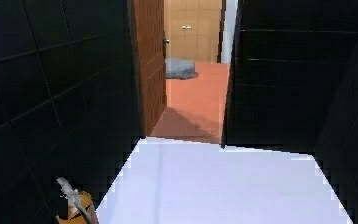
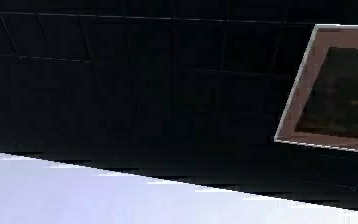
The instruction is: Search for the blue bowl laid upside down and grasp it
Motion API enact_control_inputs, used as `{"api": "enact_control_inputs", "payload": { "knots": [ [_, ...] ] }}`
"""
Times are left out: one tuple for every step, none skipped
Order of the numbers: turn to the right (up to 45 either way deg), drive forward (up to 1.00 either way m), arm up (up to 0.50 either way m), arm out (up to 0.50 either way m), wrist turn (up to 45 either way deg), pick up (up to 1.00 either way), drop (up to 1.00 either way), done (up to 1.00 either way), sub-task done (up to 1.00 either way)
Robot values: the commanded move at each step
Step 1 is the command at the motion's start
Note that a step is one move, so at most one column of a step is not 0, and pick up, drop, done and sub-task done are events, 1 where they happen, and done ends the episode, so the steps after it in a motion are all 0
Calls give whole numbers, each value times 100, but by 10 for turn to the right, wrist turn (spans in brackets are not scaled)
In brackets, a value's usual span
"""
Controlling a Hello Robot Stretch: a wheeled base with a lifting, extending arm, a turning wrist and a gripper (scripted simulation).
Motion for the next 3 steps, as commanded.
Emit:
{"api": "enact_control_inputs", "payload": {
  "knots": [
    [0, 100, 0, 0, 0, 0, 0, 0, 0],
    [-30, 0, 0, 0, 0, 0, 0, 0, 0],
    [0, 80, 0, 0, 0, 0, 0, 0, 0]
  ]
}}
